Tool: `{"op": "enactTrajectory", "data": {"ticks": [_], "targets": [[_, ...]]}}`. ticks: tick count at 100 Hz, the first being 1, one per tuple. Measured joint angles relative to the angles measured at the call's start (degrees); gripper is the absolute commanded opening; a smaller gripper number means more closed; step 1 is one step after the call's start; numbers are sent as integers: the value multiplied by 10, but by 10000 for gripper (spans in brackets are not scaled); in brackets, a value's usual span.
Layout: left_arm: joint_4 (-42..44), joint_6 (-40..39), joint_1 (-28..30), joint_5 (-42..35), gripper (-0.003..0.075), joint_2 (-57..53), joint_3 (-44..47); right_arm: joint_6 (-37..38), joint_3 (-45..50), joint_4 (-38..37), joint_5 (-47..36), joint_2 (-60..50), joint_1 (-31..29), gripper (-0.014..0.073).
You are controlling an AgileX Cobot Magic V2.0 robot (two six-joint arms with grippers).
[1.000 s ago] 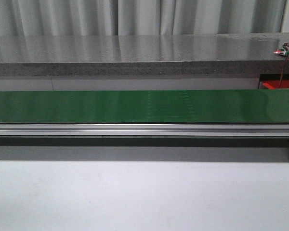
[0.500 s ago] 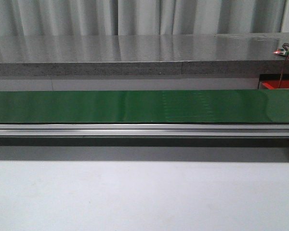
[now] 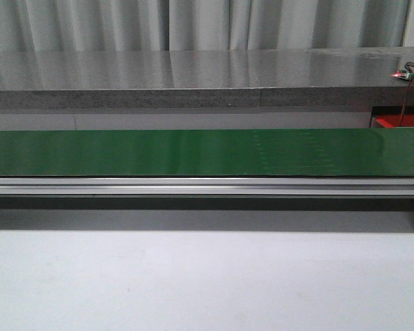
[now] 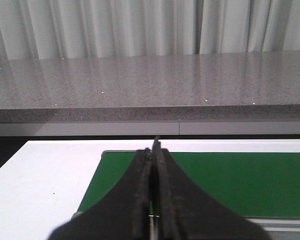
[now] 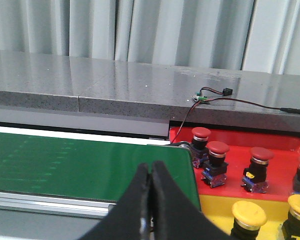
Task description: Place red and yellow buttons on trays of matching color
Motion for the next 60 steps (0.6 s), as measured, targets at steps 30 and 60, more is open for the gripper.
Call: {"op": "enactTrajectory", "data": {"ticks": [30, 60], "targets": [[-3, 0, -20, -8, -20, -94, 90, 0, 0, 0, -1, 0, 0, -74], [-8, 0, -27, -30, -20, -98, 131, 0, 0, 0, -1, 0, 0, -74]]}}
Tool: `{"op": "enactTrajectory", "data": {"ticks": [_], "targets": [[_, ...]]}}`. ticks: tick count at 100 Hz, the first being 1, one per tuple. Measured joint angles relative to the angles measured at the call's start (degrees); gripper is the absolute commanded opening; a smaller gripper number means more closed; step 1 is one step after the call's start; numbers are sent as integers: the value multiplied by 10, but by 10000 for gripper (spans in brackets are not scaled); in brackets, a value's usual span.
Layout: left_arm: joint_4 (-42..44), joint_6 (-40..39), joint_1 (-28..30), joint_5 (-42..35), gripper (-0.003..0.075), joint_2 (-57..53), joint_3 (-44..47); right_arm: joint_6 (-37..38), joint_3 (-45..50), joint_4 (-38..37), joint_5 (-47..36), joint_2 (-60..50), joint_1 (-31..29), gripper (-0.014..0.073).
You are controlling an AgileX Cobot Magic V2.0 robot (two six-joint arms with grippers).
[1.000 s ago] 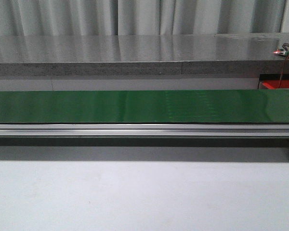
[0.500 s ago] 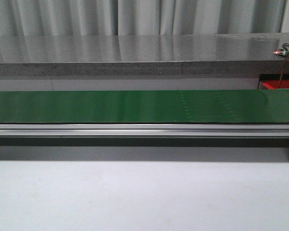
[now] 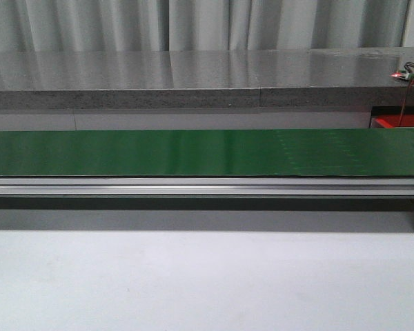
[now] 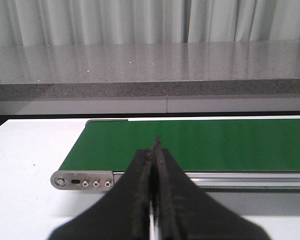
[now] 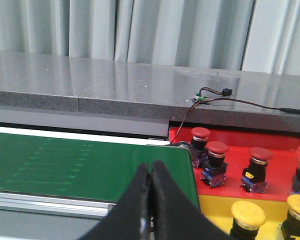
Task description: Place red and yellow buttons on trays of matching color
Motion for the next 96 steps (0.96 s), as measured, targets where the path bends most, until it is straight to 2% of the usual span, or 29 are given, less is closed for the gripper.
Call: {"op": "enactTrajectory", "data": {"ticks": [96], "targets": [[-2, 0, -7, 1, -20, 0, 0, 0, 0, 0, 0, 0, 0, -74]]}}
